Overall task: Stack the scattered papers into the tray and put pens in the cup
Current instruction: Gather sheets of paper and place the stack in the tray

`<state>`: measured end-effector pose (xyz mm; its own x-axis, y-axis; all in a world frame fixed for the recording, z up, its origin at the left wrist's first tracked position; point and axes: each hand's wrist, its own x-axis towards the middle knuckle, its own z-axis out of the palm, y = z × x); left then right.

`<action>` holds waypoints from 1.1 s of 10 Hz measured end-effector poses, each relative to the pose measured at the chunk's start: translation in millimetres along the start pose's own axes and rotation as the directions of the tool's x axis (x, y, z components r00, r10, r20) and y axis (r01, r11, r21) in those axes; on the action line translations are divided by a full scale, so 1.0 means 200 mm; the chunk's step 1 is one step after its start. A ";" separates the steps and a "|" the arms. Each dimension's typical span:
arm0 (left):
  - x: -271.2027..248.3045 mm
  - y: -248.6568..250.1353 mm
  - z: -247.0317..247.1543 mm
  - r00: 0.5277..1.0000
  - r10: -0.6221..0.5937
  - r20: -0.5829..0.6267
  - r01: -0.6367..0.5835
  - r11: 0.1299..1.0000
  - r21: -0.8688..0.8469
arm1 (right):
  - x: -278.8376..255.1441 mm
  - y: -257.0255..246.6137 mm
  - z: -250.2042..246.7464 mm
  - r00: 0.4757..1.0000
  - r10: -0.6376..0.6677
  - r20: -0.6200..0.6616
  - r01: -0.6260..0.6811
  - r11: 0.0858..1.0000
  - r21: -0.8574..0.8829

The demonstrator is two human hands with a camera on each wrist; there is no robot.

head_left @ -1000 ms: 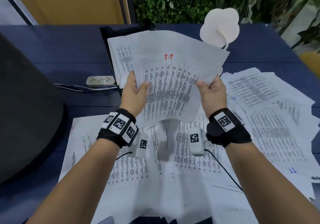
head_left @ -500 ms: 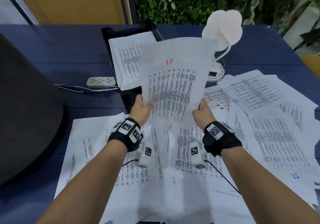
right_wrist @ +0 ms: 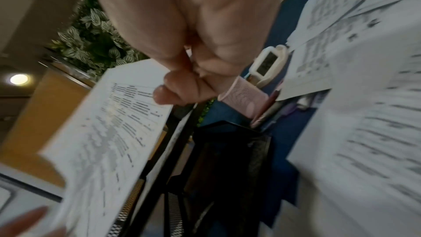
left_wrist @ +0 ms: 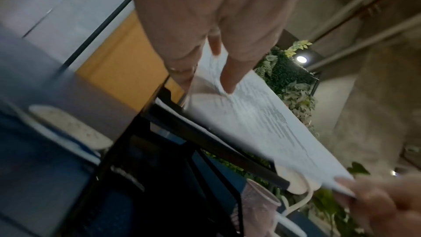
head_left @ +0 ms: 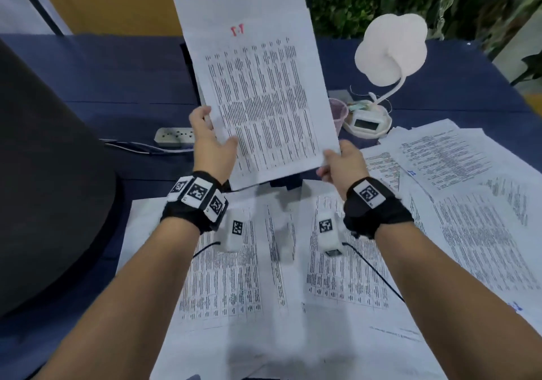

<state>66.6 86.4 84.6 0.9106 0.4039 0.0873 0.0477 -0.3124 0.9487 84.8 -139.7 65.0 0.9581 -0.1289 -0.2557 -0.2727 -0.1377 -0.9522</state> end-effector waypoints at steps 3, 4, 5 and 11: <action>0.06 -0.10 -0.16 0.956 0.049 0.288 -0.207 0.810 0.548 | 0.15 -0.22 0.26 0.994 0.102 0.031 -0.105 0.988 0.116; 0.03 -0.14 -0.21 0.940 0.085 0.331 -0.277 0.757 0.592 | 0.16 -0.24 0.28 0.991 0.126 0.053 -0.134 0.975 0.178; 0.00 -0.20 -0.26 0.948 0.176 0.264 -0.296 0.793 0.533 | 0.14 -0.26 0.29 0.972 0.213 0.099 -0.235 0.897 0.375; -0.18 -0.70 -0.41 0.831 -0.556 0.032 0.247 0.421 0.873 | 0.23 0.24 0.35 0.994 0.043 -0.099 -0.054 0.992 -0.111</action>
<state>-6.1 186.7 -26.7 0.7434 0.4813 -0.4644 0.6036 -0.7818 0.1561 121.4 -83.0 -4.9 0.9323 -0.2311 -0.2782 -0.3316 -0.2392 -0.9126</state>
